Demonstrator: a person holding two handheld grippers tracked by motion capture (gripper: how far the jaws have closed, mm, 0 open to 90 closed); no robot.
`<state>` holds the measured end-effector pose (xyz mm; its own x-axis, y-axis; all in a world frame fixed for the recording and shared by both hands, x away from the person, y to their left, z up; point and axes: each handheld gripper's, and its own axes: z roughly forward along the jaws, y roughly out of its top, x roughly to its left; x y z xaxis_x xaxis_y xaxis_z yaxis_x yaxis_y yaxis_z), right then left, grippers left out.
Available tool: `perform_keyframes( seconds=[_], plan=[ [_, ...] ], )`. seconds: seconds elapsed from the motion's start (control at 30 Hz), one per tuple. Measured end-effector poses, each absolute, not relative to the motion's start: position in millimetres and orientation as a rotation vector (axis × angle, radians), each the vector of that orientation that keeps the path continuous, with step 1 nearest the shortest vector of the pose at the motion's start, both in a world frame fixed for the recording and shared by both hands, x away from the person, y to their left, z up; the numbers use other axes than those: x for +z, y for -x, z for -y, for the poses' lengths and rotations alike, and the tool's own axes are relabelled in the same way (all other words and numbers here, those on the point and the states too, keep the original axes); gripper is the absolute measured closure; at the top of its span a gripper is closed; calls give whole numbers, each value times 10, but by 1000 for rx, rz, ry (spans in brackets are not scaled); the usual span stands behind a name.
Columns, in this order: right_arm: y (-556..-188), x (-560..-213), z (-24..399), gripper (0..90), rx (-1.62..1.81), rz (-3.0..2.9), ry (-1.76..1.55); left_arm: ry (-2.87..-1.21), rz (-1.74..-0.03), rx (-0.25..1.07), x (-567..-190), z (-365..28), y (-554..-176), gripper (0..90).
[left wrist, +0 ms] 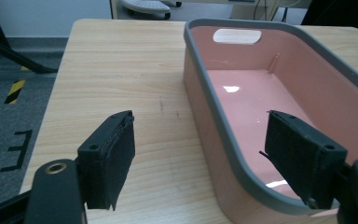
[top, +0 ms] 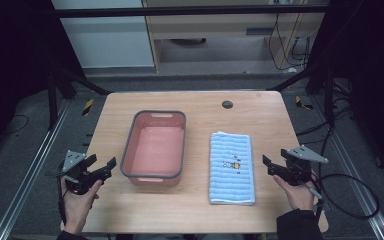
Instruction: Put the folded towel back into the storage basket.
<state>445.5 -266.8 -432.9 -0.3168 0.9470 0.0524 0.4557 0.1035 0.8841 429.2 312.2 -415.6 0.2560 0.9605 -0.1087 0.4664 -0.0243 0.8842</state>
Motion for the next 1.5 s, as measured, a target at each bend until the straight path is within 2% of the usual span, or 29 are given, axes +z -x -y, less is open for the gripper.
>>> perform_keyframes(
  seconds=[0.6, 0.8, 1.5],
  plan=[
    [-4554, -4099, 2619, 296, 1224, -1825, -1324, -1684, -1247, 675, -4037, -2757, -4318, 230],
    [-4592, -4047, 2589, 266, 1223, -1830, -1315, -1683, -1213, 670, -3978, -2618, -4330, 236],
    [-4756, -3932, 2511, 244, 1229, -1831, -1315, -1744, -1096, 643, -3881, -2024, -4406, 236]
  ],
)
